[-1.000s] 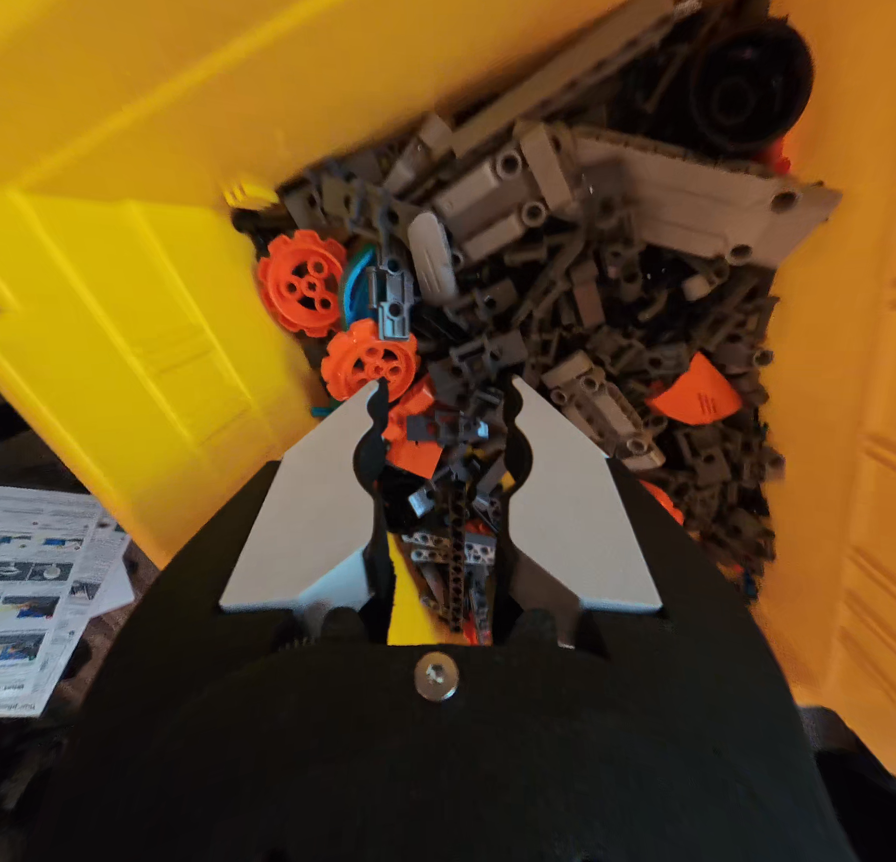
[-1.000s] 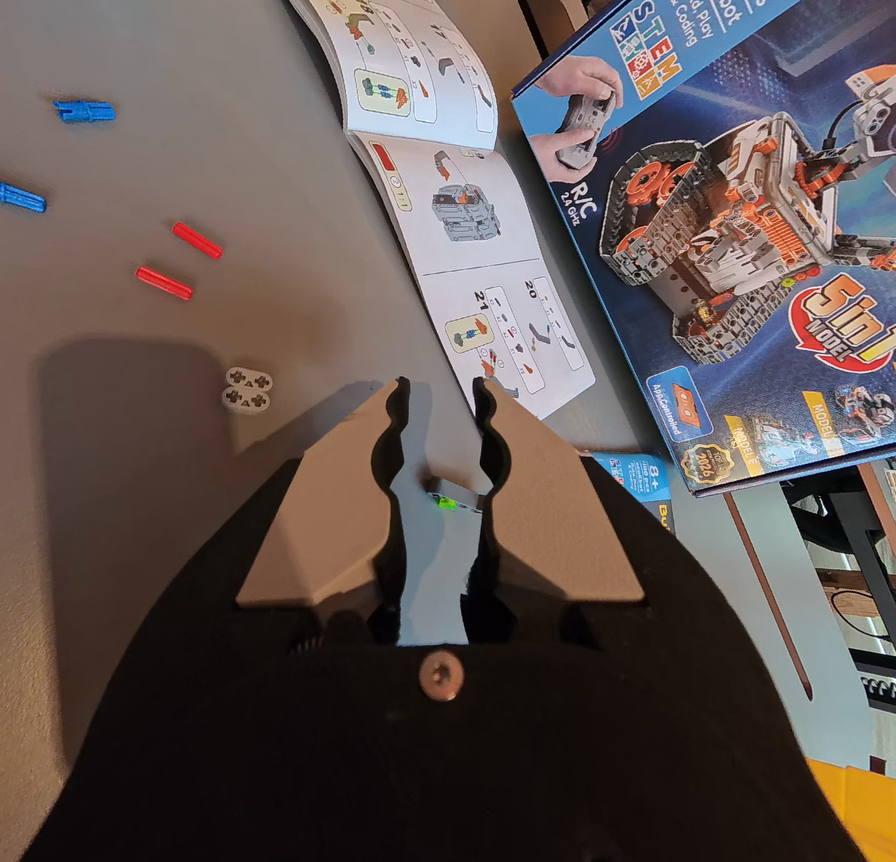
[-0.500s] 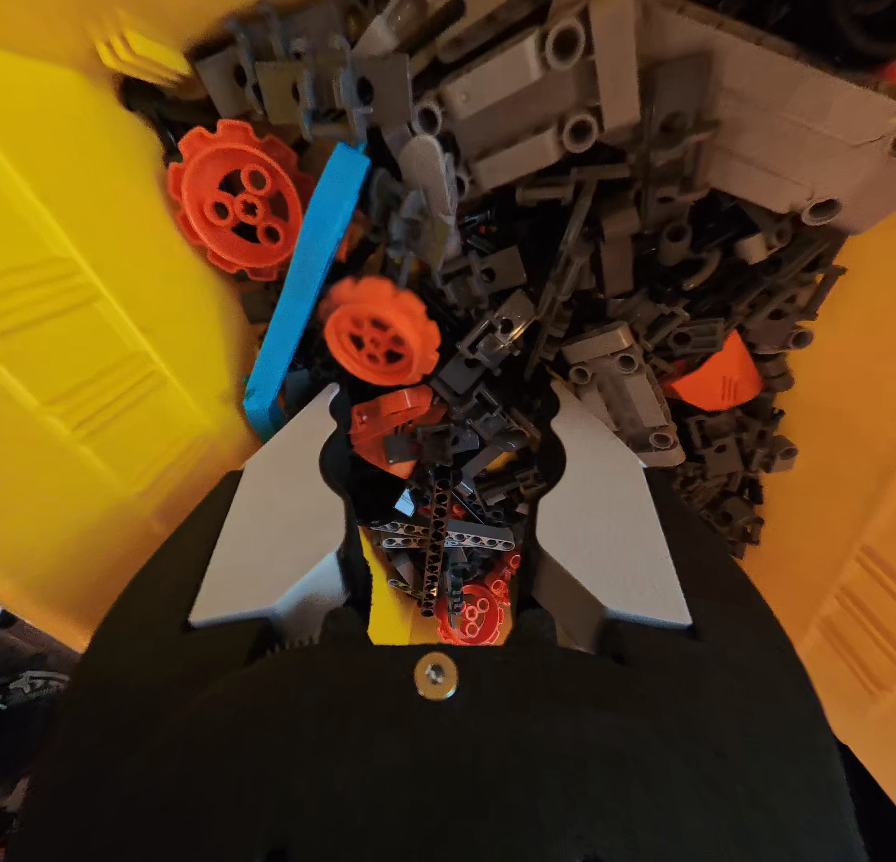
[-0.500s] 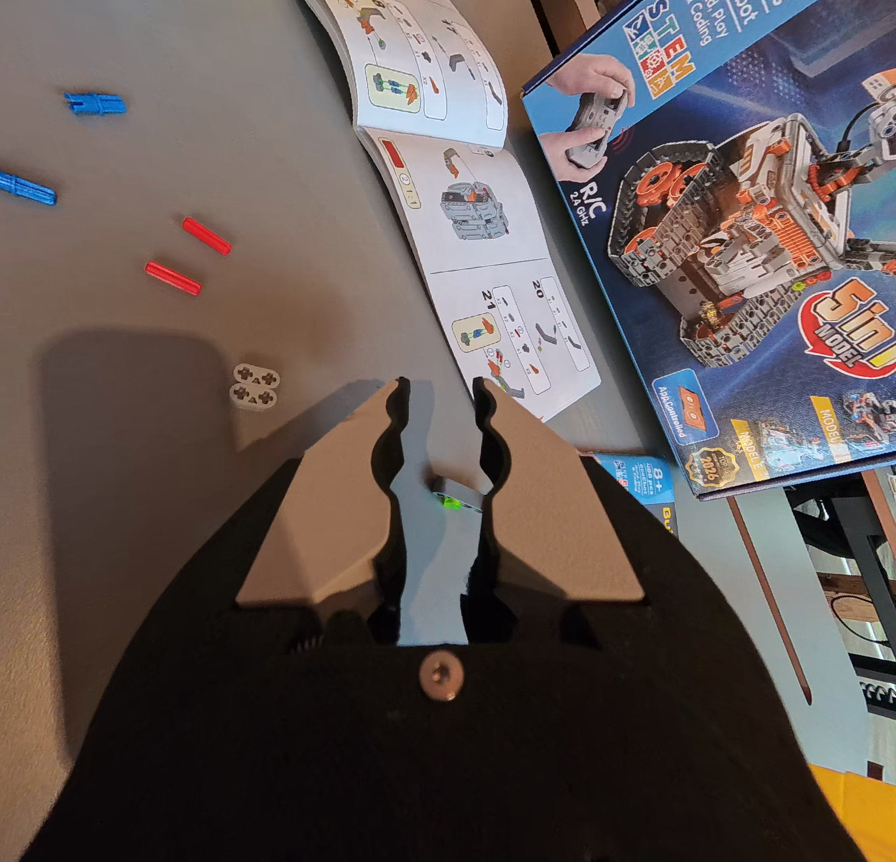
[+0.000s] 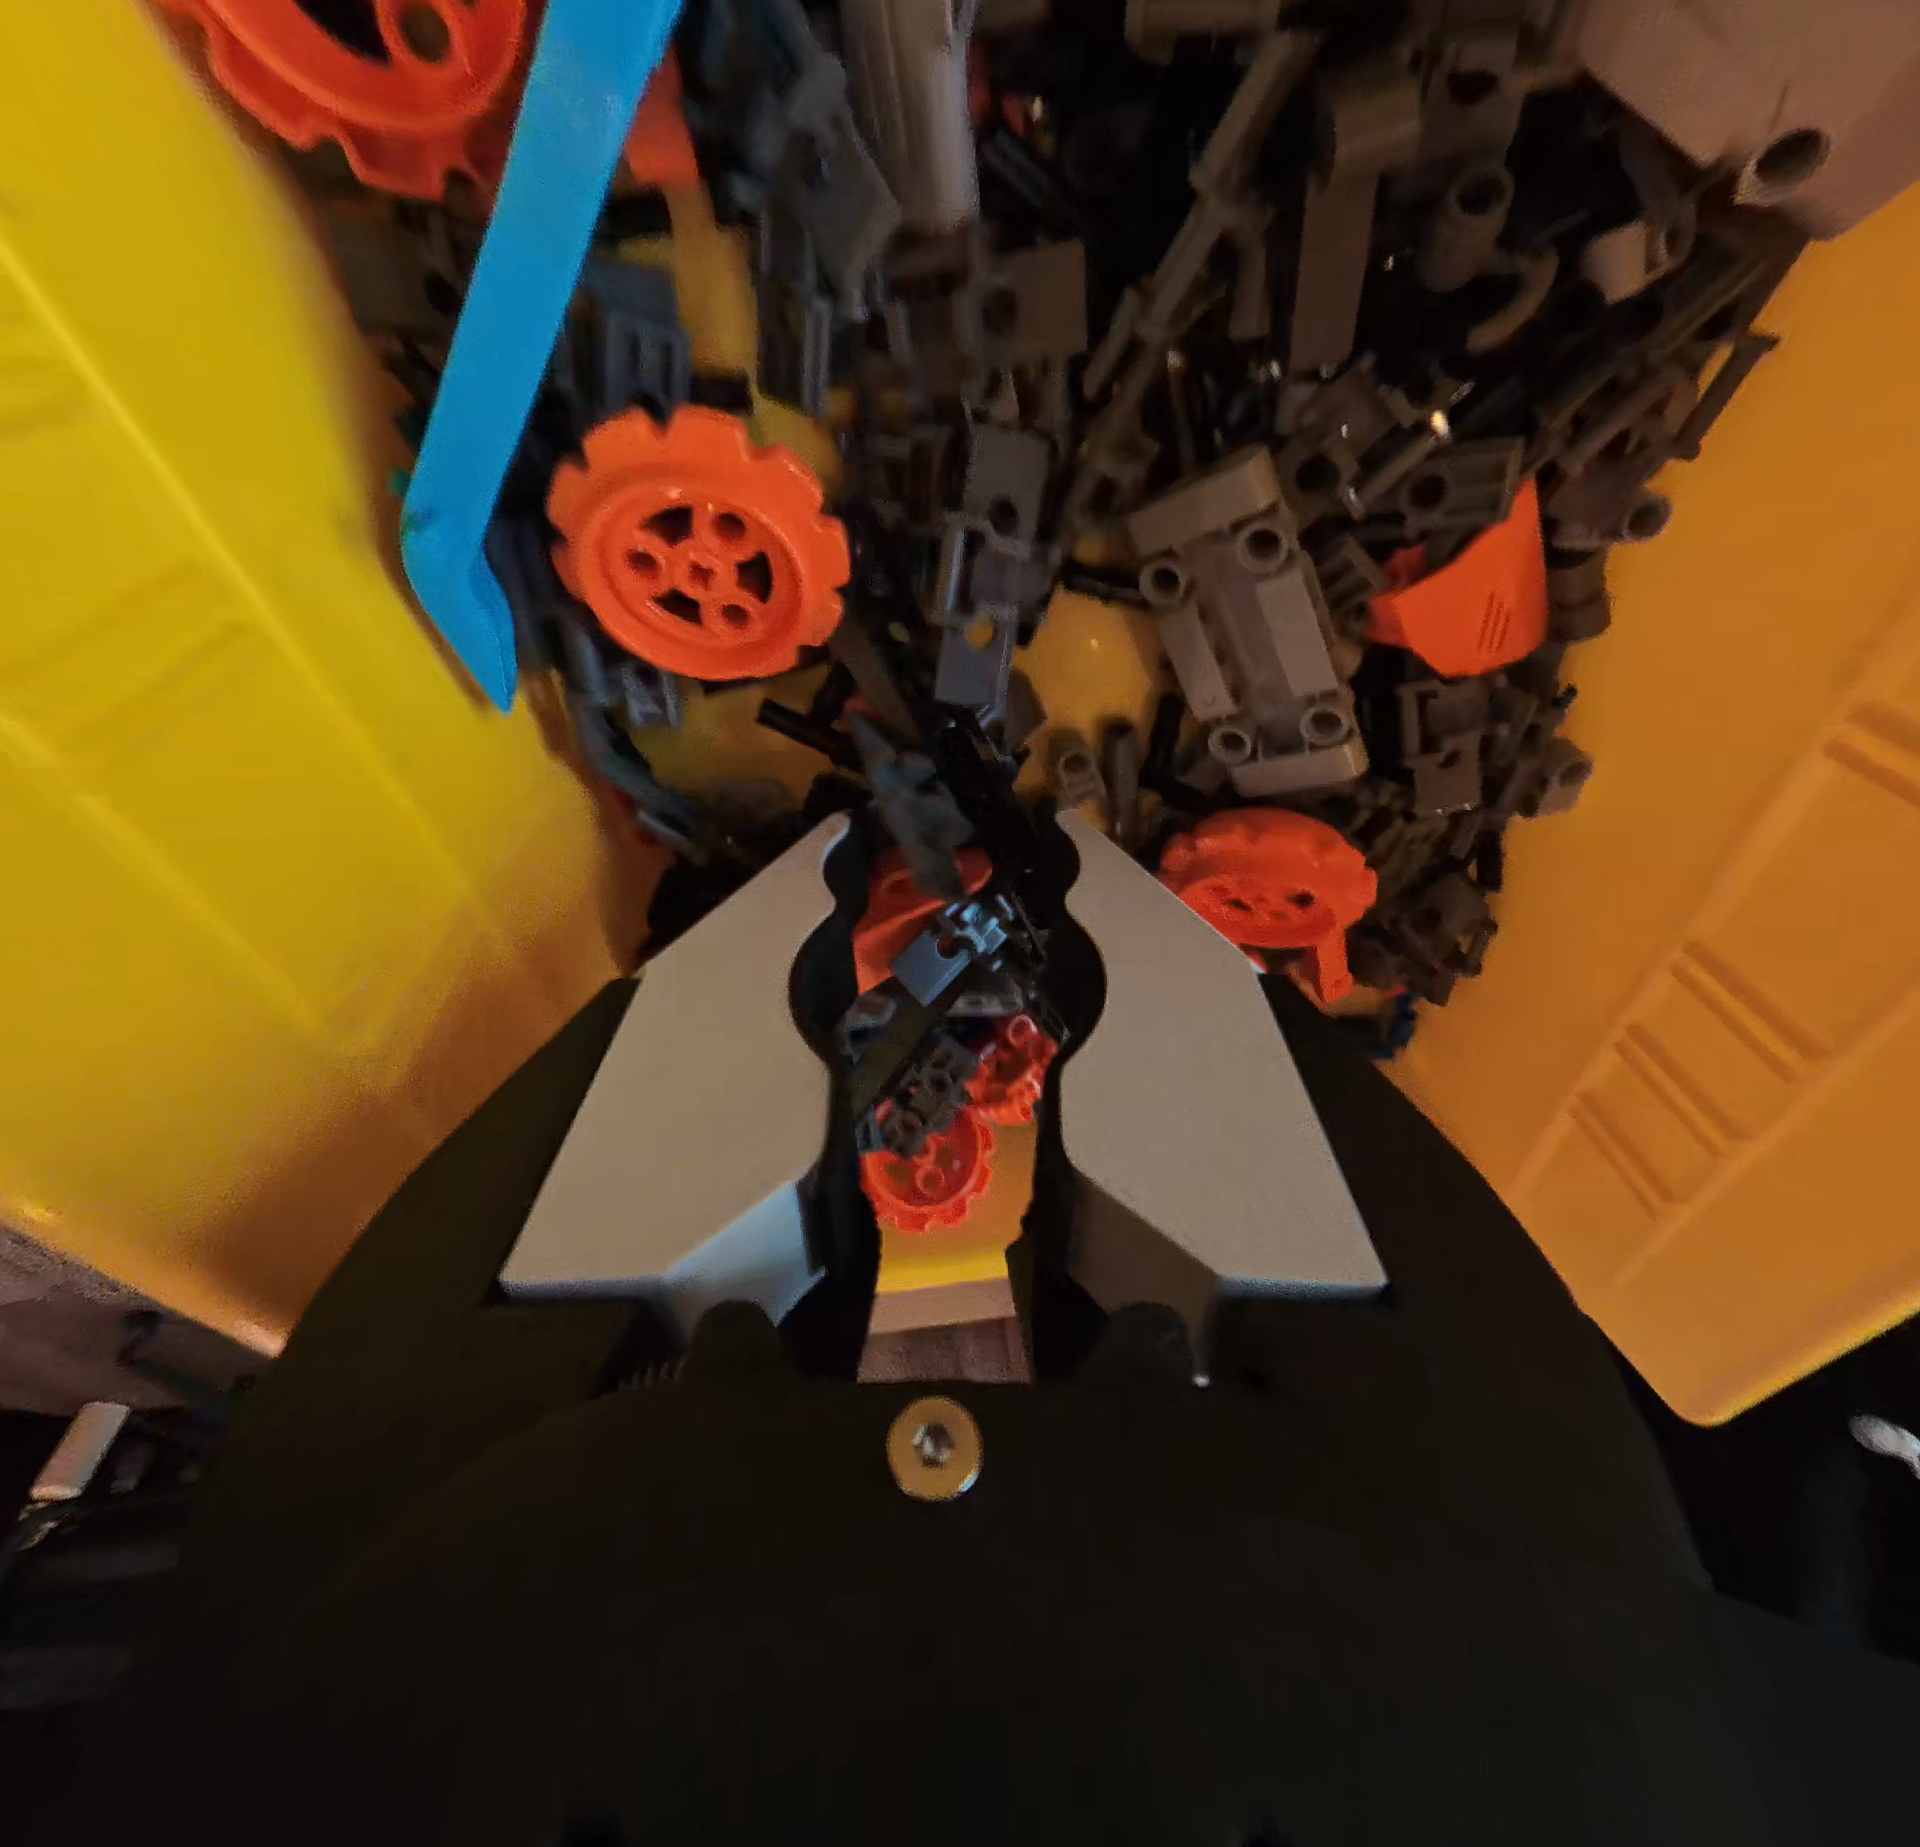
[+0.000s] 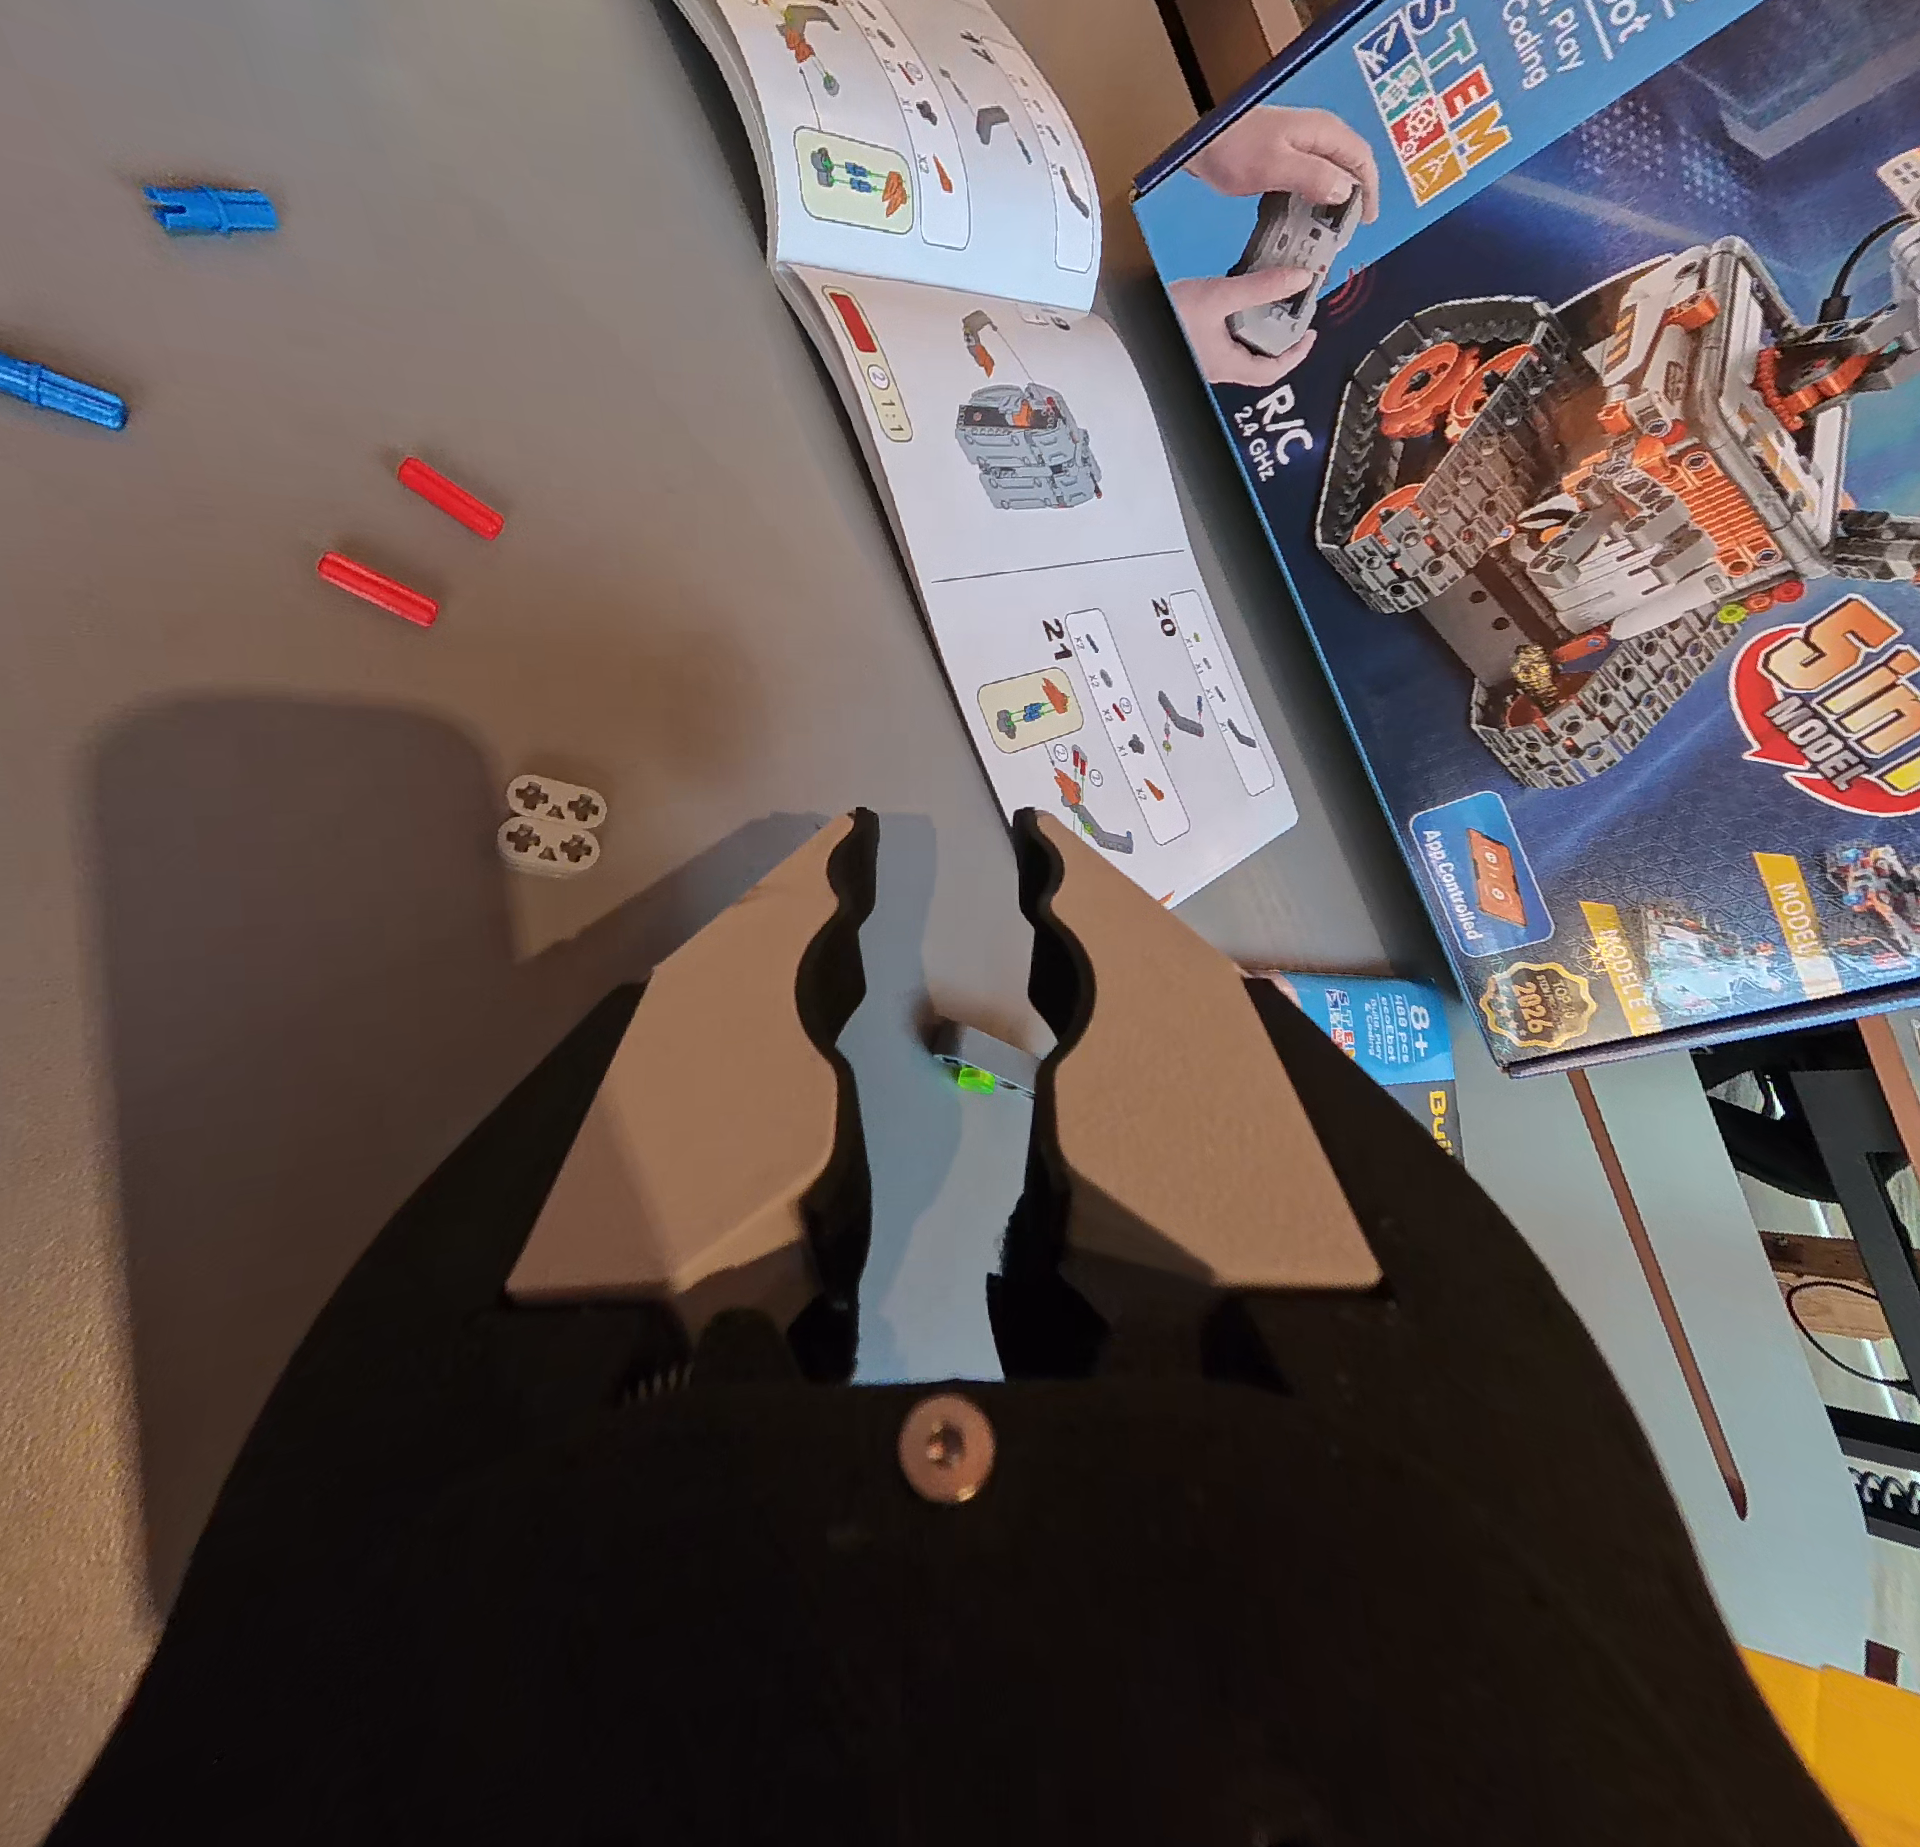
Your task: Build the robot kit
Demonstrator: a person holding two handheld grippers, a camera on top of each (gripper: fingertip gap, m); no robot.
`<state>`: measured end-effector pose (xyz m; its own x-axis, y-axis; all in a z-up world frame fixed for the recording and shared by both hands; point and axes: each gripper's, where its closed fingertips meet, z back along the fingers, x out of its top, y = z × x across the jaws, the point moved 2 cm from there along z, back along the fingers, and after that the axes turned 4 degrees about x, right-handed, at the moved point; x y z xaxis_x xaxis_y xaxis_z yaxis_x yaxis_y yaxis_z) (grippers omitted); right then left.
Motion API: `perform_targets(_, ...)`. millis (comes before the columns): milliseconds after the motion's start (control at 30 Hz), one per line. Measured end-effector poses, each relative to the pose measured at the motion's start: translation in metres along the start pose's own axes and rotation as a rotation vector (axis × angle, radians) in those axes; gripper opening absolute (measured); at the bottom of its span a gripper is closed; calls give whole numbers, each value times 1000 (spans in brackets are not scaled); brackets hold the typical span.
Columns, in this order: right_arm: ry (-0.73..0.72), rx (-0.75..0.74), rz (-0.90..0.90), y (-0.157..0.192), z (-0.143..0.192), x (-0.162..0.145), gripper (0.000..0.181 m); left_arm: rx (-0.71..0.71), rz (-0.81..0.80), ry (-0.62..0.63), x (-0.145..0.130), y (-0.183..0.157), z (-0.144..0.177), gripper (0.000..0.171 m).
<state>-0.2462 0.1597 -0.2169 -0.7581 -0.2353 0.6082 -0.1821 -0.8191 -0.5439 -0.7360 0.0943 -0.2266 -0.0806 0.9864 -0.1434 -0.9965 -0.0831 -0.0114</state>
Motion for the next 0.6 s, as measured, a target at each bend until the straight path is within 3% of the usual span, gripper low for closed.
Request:
perform_targets(100,3,3,2,1,0,0,27,27,36,8,-15,0,12,48)
perform_targets(233,4,8,4,2,-1,0,27,11,20,5,-43,-19,27,44)
perform_targets(333,3,11,6,2,-1,0,26,7,-21,119,-67,-29,19,40)
perform_targets(600,1,14,7,3,-1,0,27,8,-59,191,-56,-23,1,20)
